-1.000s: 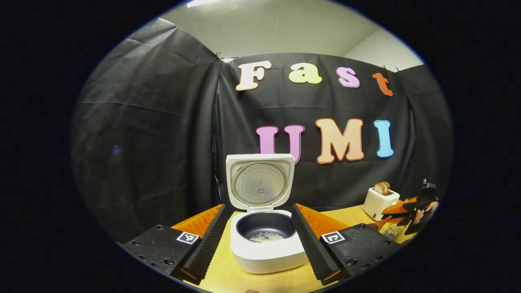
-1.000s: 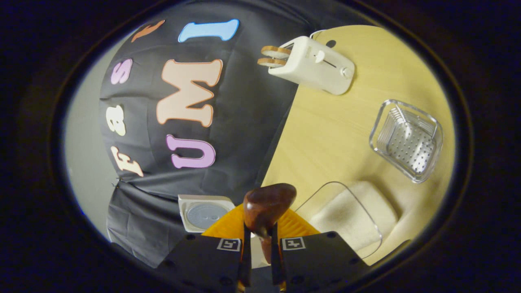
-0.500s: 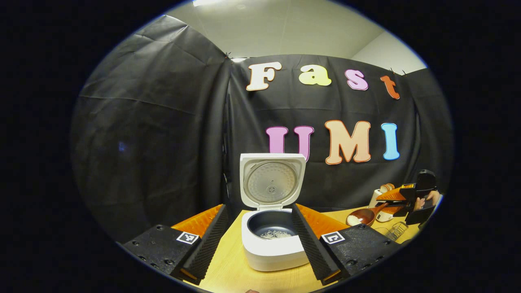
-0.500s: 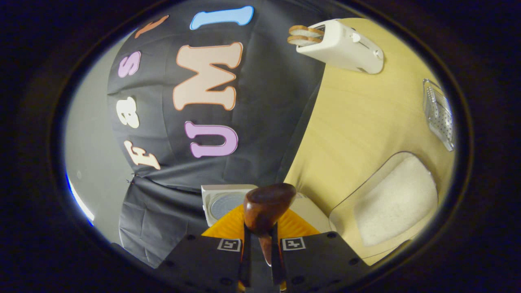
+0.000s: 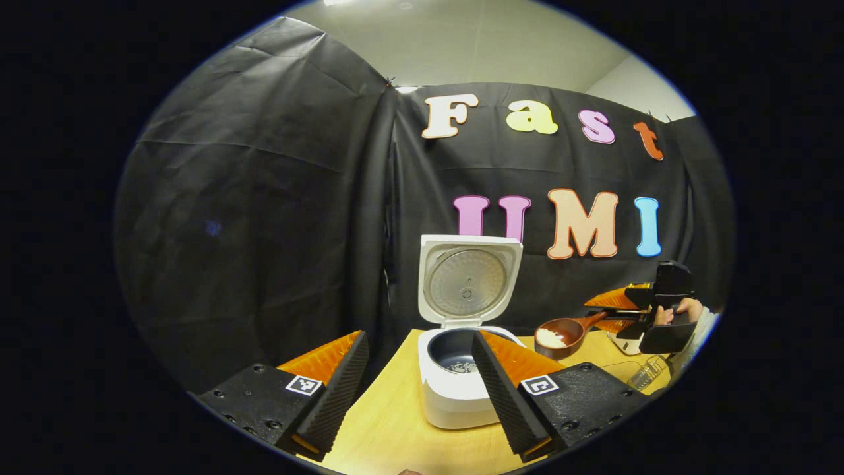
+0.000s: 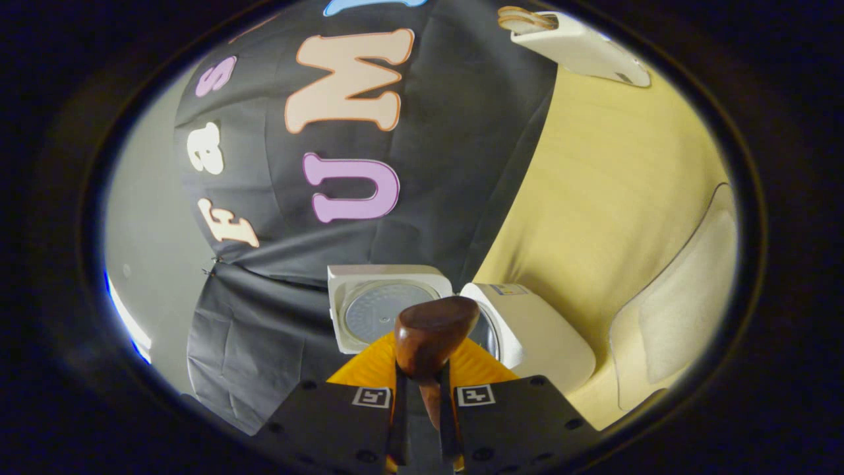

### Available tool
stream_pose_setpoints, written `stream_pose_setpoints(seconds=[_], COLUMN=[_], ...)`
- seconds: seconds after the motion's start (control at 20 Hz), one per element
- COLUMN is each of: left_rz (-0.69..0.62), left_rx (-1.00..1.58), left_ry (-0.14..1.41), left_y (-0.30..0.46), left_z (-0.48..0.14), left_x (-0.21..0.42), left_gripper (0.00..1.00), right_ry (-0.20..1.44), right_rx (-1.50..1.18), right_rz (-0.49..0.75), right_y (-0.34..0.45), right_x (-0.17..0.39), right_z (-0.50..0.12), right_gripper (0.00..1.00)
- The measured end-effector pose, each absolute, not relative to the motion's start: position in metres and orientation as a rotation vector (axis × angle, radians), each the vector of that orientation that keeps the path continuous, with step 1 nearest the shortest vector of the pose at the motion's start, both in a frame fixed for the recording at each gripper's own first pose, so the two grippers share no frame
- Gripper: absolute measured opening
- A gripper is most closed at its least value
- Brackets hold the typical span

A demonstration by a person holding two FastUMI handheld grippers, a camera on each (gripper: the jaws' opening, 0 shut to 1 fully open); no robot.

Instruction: Close the left gripper, press the button to open the rice cooker; take a wooden spoon from the chopstick holder with the right hand, scoop a spoonful of rice and pour it into the rice cooker, then put the wooden spoon back into the chopstick holder.

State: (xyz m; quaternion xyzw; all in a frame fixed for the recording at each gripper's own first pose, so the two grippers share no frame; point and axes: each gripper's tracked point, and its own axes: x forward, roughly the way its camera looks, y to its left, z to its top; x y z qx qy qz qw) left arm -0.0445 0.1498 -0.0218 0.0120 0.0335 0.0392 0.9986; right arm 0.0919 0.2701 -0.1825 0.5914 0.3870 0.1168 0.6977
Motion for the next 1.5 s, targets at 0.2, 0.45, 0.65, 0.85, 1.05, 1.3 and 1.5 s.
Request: stream_pose_setpoints(seconds=[0.2, 0.45, 0.65, 0.85, 1.05, 1.3, 1.5], left_rz=[0.106, 0.133, 0.15, 0.165, 0.182, 0.18, 0.177], left_rx=[0.024, 0.021, 0.018, 0.013, 0.006, -0.009, -0.018], left_ry=[0.076, 0.085, 0.089, 0.098, 0.106, 0.118, 0.117], left_y=[0.167, 0.19, 0.203, 0.215, 0.225, 0.228, 0.229], left_z=[-0.025, -0.03, -0.033, -0.038, -0.044, -0.05, -0.051], left_x=[-0.05, -0.052, -0.053, -0.052, -0.053, -0.048, -0.044], left_gripper=[0.92, 0.93, 0.92, 0.93, 0.92, 0.93, 0.93], right_ry=[0.879, 0.897, 0.912, 0.915, 0.889, 0.814, 0.752], right_rx=[1.28, 1.225, 1.136, 0.954, 0.802, 0.576, 0.379], right_rz=[0.269, 0.279, 0.279, 0.287, 0.33, 0.383, 0.434], right_y=[0.308, 0.354, 0.385, 0.404, 0.418, 0.43, 0.44], right_x=[0.105, 0.124, 0.134, 0.135, 0.132, 0.135, 0.135], right_z=[-0.194, -0.209, -0.226, -0.247, -0.246, -0.241, -0.239], right_gripper=[0.2, 0.22, 0.22, 0.22, 0.22, 0.22, 0.22])
